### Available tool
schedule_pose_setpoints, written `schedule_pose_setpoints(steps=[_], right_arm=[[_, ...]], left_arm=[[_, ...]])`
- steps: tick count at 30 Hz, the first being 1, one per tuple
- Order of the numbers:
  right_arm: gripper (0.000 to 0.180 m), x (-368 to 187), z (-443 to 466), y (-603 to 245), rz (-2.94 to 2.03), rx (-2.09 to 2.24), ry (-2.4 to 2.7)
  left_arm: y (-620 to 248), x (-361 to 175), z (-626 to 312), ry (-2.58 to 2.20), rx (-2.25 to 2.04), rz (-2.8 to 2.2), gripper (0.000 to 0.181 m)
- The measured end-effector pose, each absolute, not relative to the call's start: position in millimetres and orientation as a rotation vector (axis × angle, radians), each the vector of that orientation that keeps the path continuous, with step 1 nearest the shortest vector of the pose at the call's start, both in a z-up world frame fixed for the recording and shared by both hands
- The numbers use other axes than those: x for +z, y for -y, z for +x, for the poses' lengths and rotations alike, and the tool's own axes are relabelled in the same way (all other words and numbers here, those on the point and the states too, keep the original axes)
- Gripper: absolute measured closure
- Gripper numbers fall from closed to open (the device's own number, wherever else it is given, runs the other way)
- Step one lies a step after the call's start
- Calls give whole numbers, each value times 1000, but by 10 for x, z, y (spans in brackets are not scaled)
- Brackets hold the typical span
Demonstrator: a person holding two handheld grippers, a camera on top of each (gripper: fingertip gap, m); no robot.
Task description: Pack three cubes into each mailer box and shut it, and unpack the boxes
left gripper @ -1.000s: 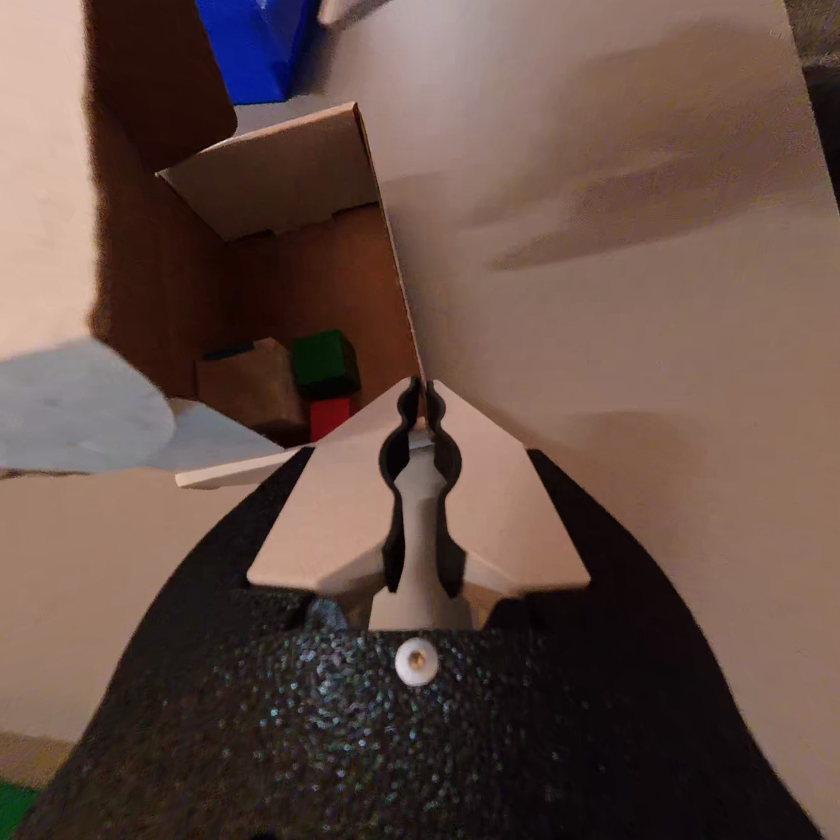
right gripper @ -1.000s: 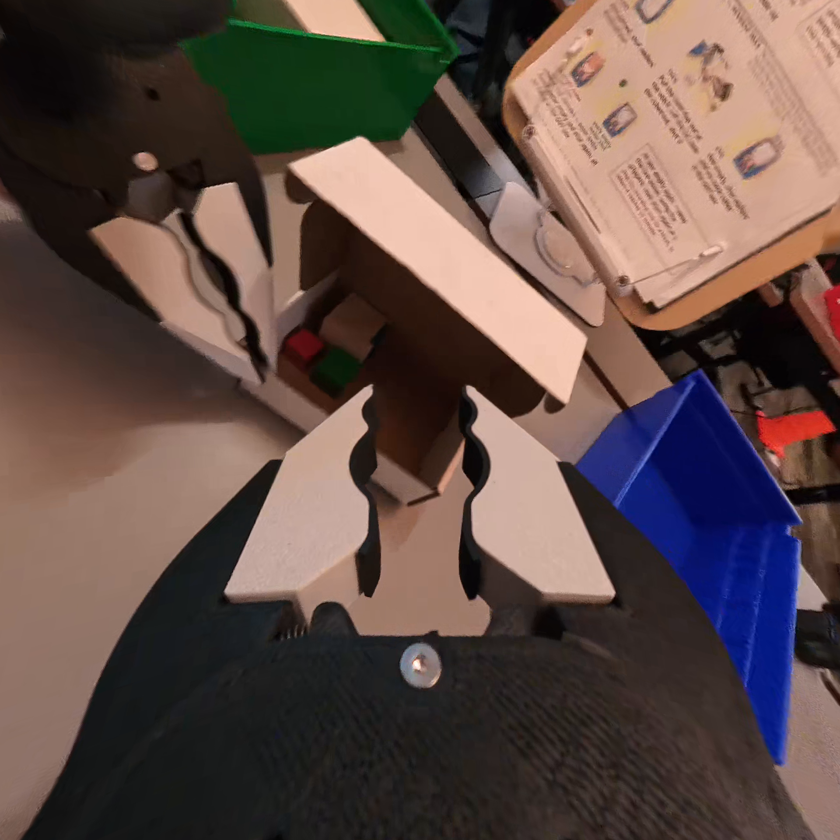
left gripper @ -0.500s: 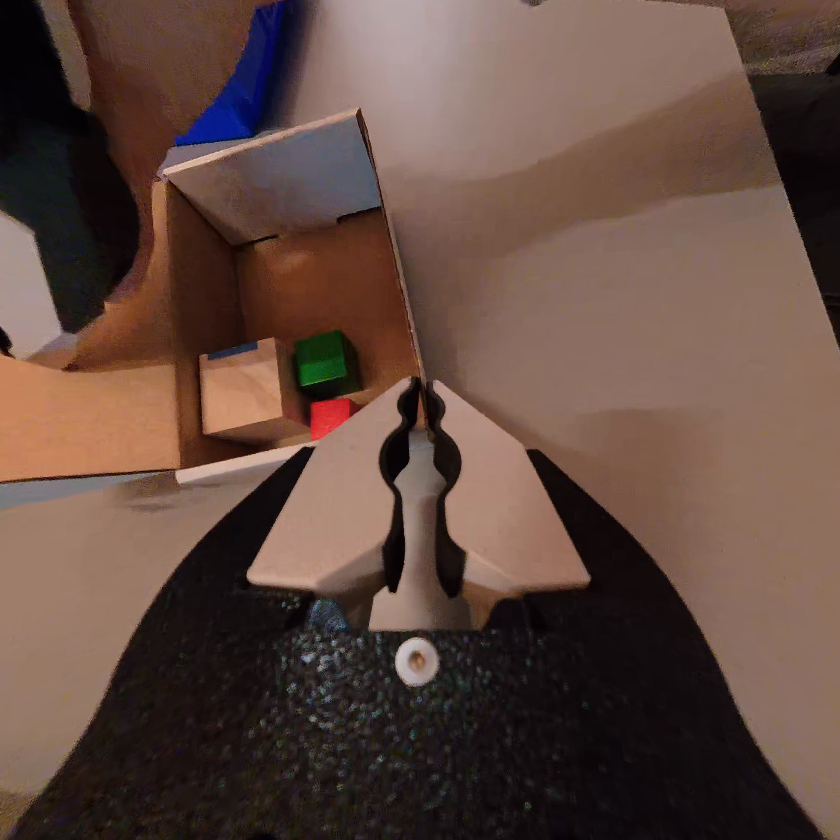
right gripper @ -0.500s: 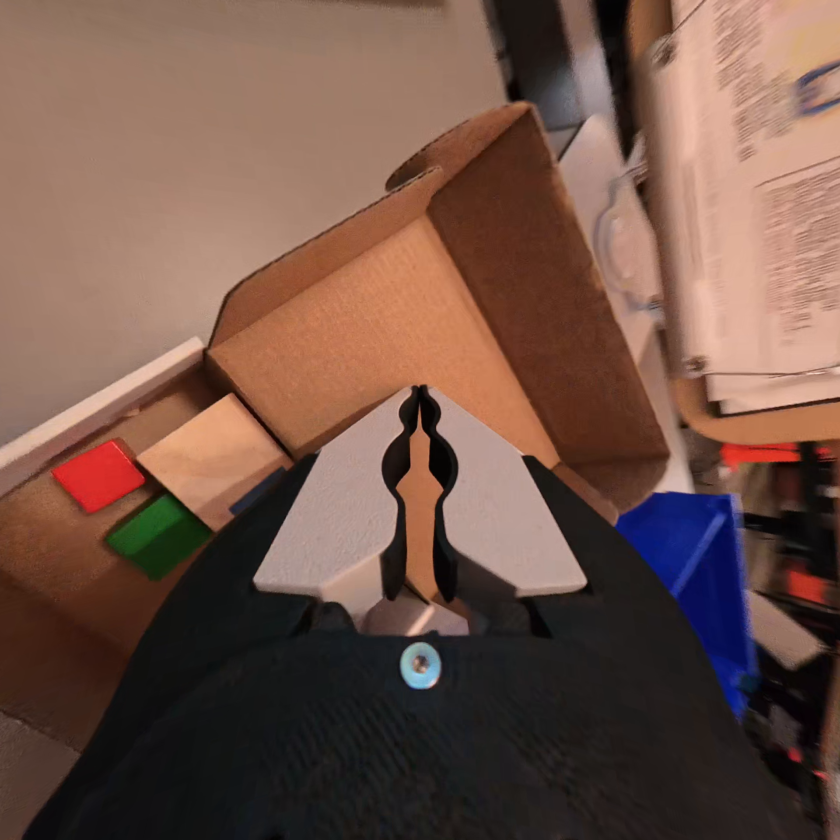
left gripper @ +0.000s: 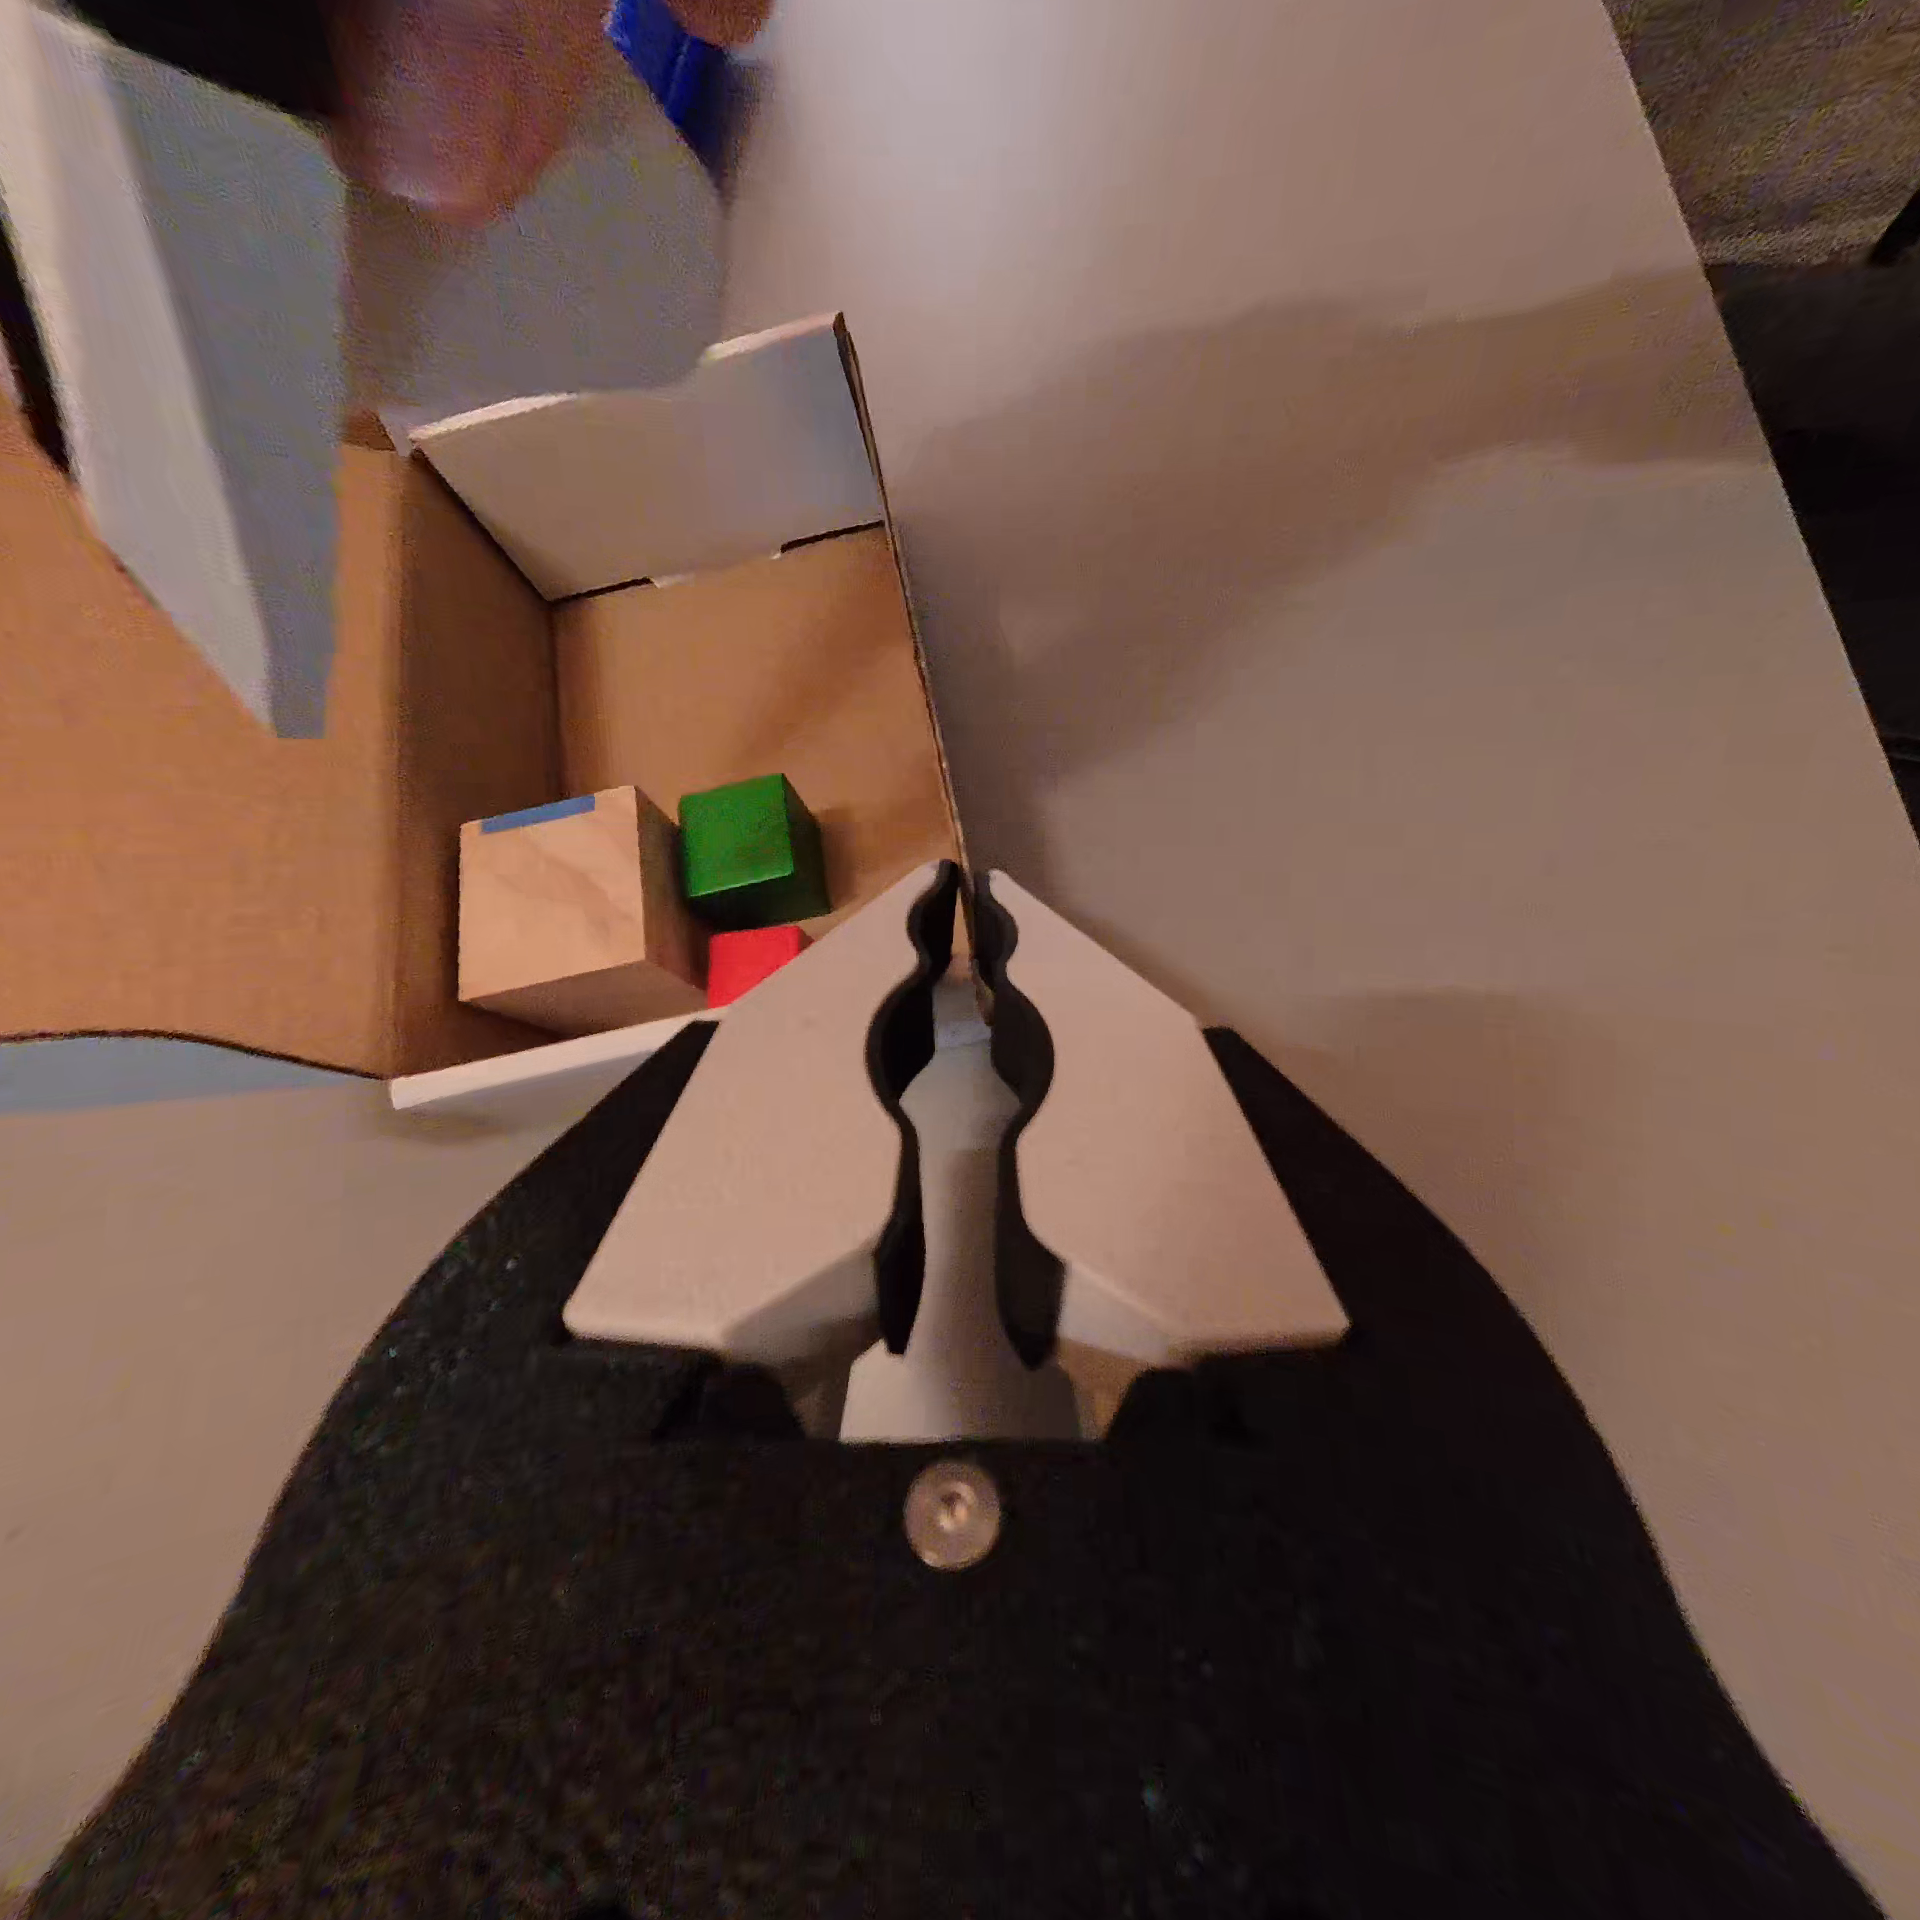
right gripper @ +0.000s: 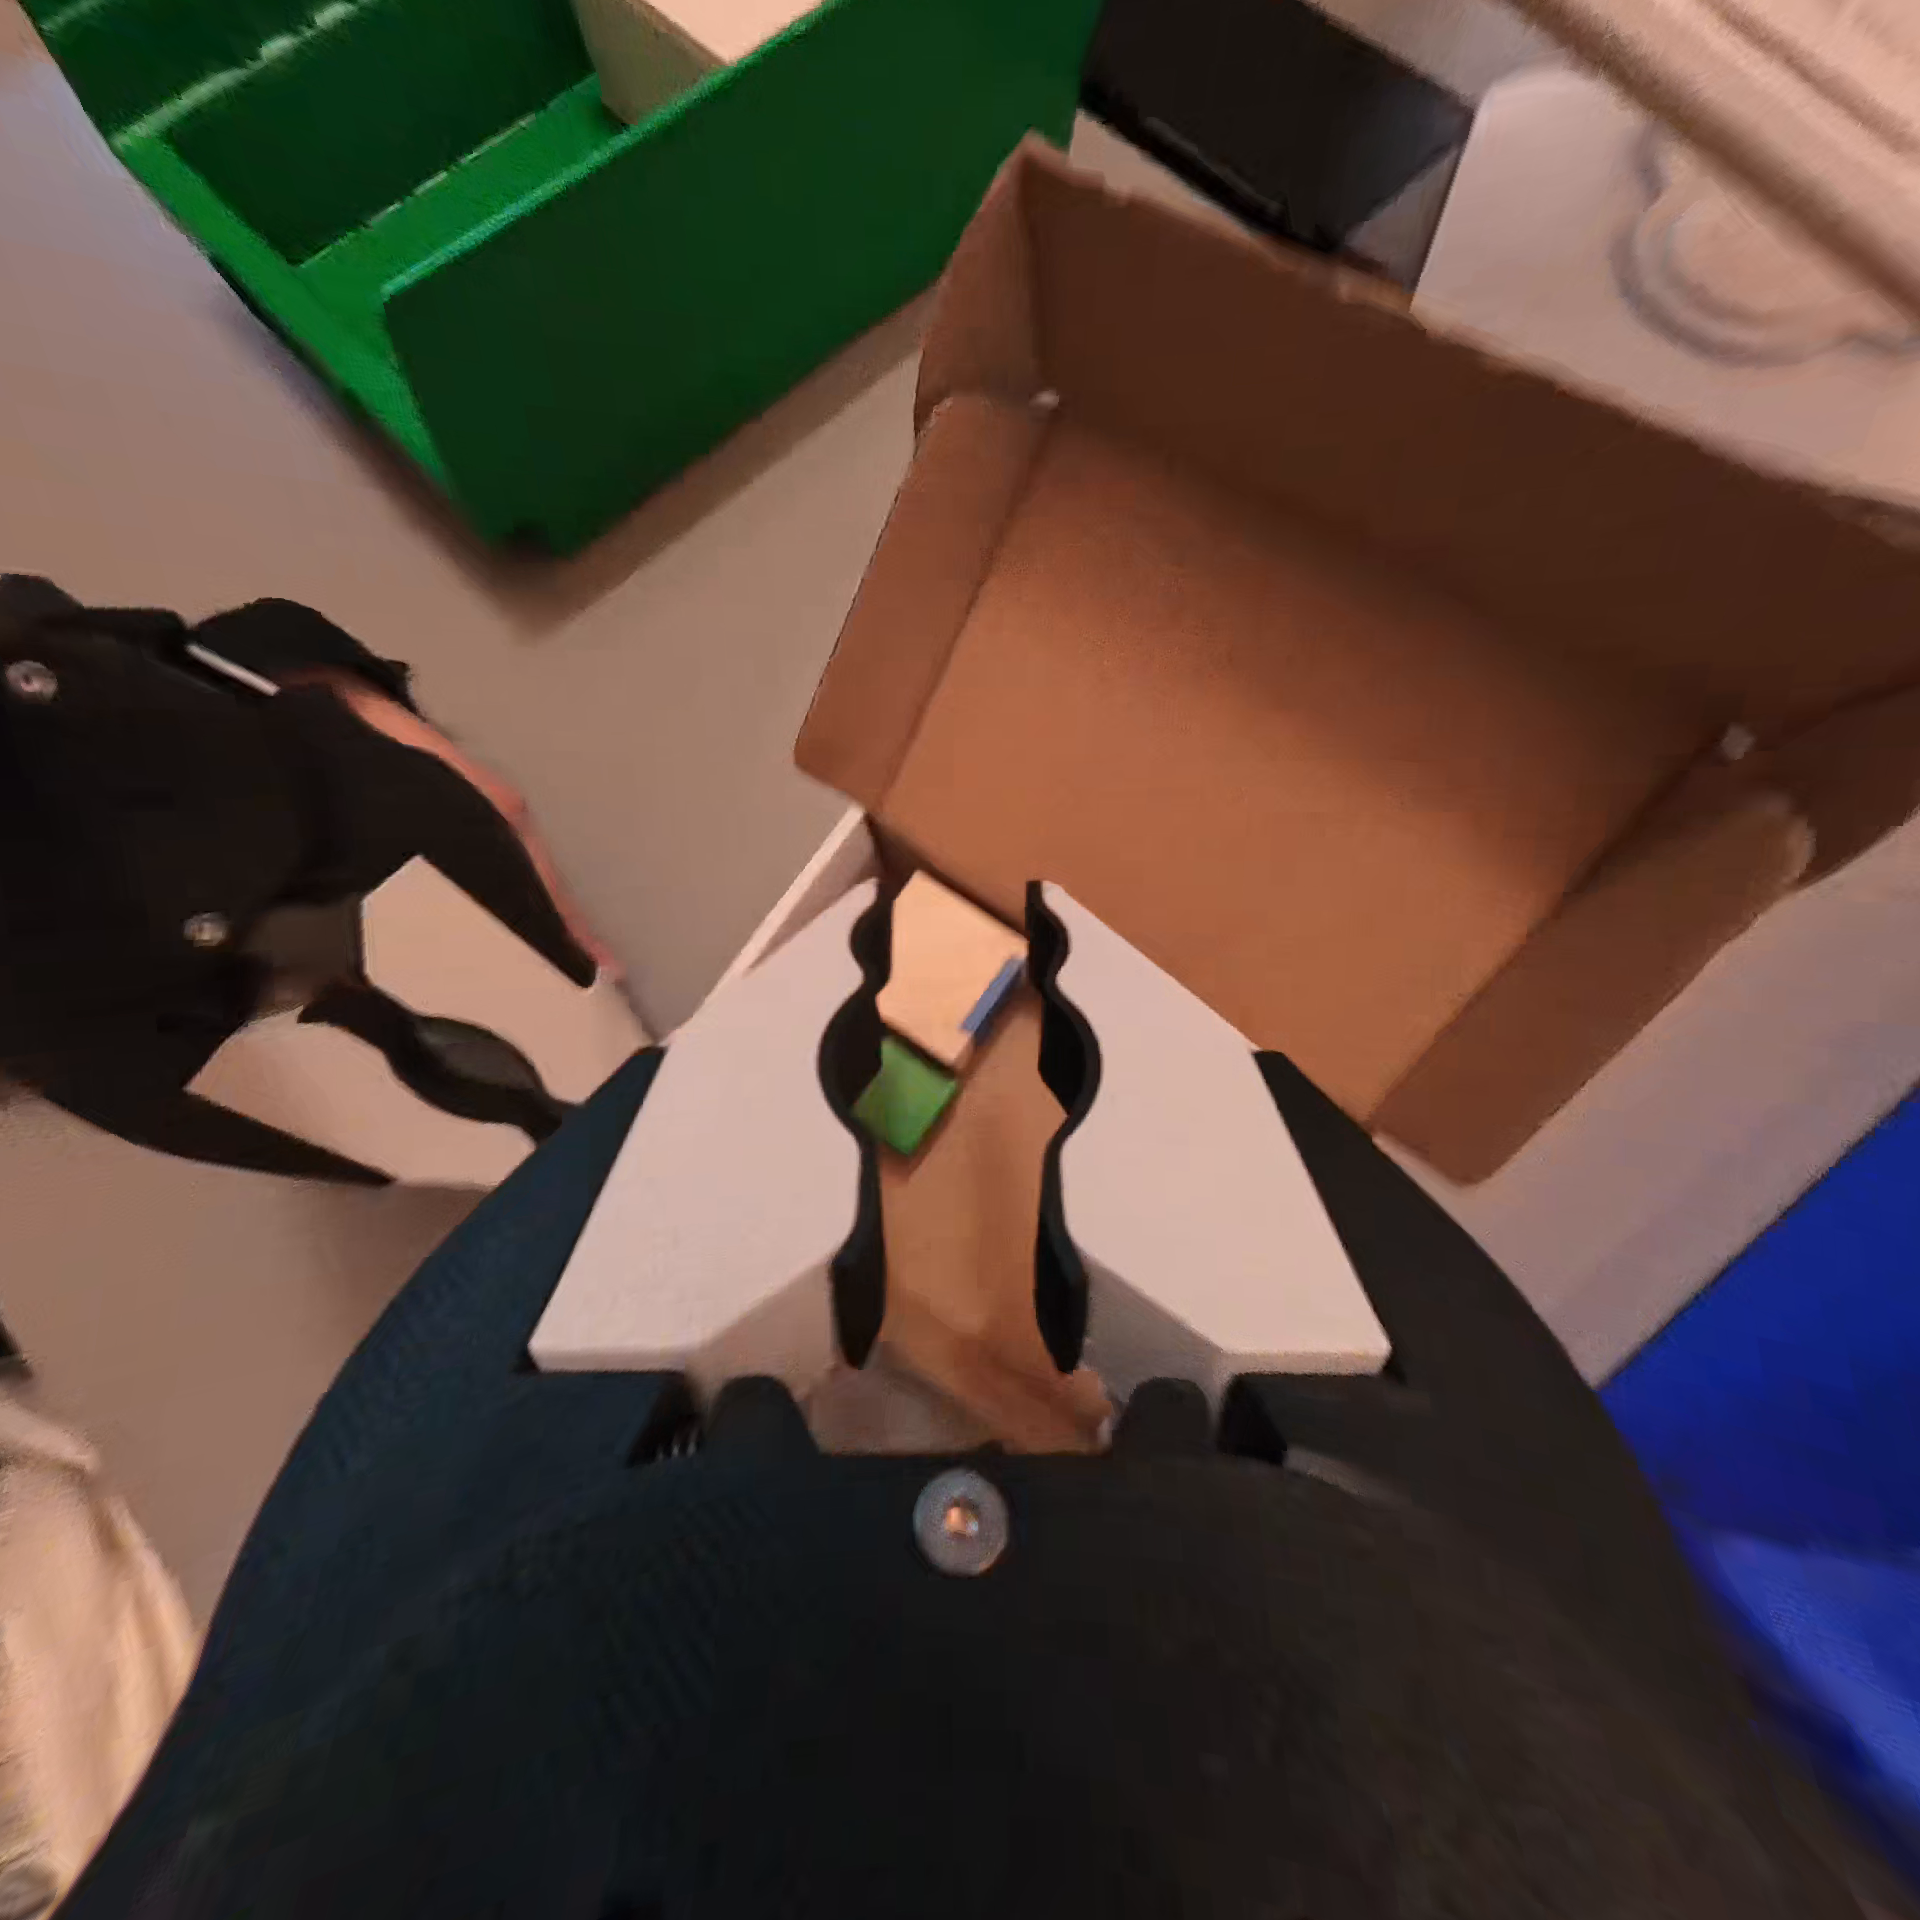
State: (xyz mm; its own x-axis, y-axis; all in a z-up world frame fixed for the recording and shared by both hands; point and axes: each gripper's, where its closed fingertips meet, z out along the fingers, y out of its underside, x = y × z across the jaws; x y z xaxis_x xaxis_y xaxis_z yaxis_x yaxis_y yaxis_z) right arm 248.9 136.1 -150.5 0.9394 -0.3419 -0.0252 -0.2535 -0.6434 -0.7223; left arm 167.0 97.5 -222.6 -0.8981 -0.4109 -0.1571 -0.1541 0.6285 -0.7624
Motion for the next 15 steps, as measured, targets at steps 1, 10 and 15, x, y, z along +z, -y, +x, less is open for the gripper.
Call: schedule_pose_setpoints(steps=[1,10,15], right_arm=[[147,-1567,2470,-1309,-2307,-124,-471],[112,-2098,2461,-1398,-2417,-21,-787],[110,-2252,2516,-1422,-2507,-108,-845]], left_arm=[[-971,-2226,1674,-2533,-1141,-451,181],[-955,-2223,1695,-2506,-1135,-447,181],[-951,-2222,1697,-2503,-1137,-448,180]])
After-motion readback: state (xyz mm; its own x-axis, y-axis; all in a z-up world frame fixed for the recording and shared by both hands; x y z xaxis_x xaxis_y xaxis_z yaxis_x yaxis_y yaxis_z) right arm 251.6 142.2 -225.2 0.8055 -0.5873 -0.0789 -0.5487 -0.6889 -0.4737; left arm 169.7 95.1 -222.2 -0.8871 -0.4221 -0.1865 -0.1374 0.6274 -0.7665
